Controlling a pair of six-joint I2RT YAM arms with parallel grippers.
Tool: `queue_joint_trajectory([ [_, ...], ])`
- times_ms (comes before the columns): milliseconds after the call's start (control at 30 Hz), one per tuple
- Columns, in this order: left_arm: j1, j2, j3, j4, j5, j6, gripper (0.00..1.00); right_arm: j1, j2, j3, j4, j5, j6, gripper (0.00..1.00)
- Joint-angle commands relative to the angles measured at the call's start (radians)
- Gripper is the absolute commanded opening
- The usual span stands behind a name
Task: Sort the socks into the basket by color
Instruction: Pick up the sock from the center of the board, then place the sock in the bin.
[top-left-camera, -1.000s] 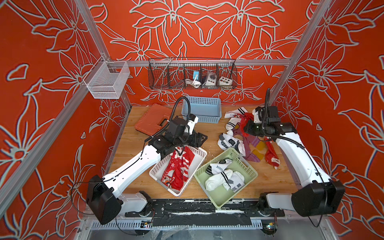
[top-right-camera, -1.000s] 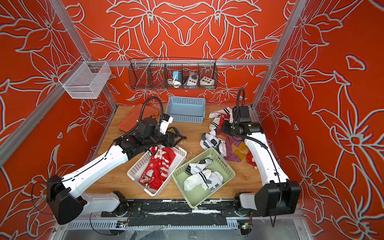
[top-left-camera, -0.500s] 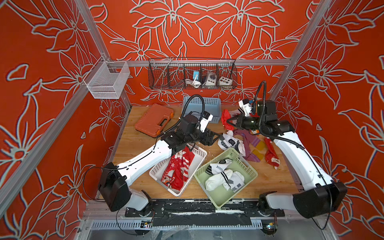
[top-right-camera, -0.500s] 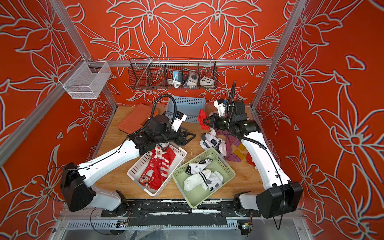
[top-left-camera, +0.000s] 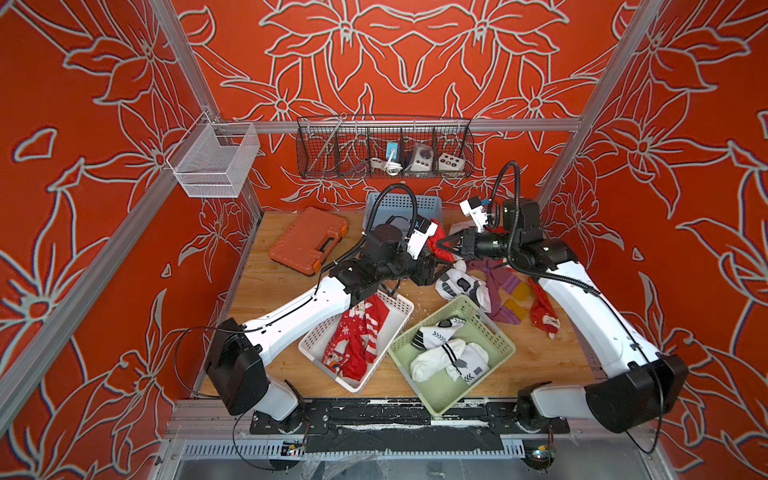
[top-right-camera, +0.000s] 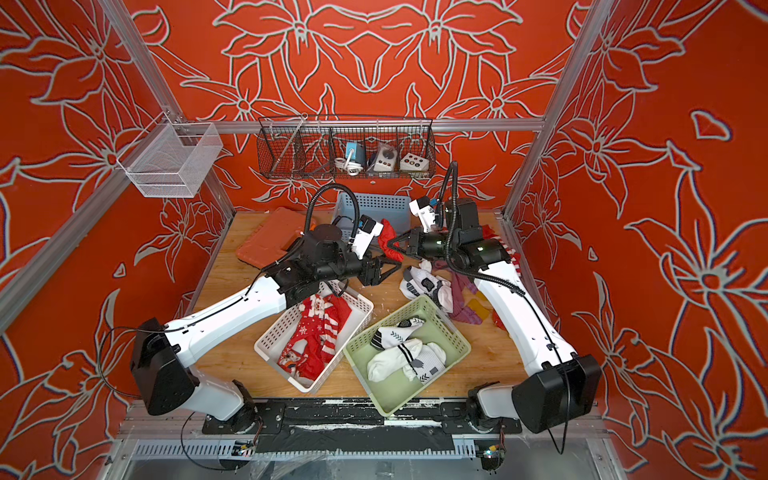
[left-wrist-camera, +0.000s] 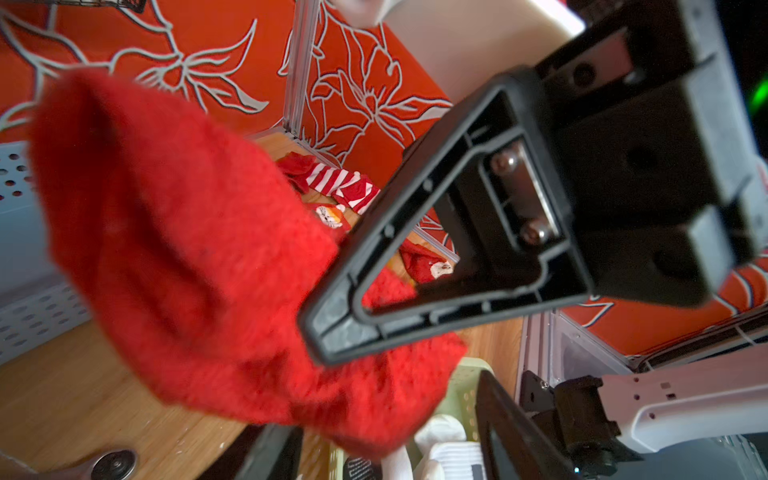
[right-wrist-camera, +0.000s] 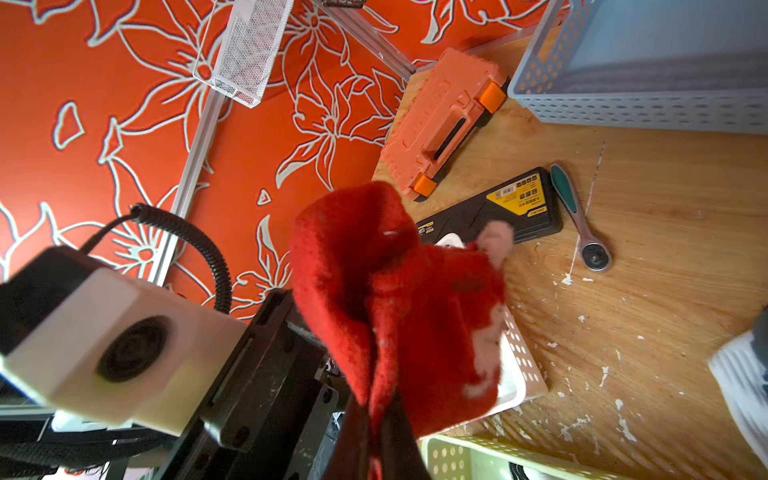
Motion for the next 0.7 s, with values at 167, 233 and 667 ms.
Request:
queue_joint_trajectory([
  [167, -0.004, 0.000, 0.026, 0.016, -0.014, 0.035, 0.00, 0.029, 0.018, 0.043, 0.024, -0.060, -0.010, 0.00],
  [233, -0.004, -0.010, 0.025, -0.002, -0.046, 0.043, 0.00, 0.029, 0.022, 0.049, 0.010, -0.057, -0.022, 0.00],
  [667, 0.032, -0.171, -0.062, -0.315, -0.187, 0.007, 0.00, -0.017, 0.108, 0.184, -0.157, 0.053, -0.140, 0.98],
])
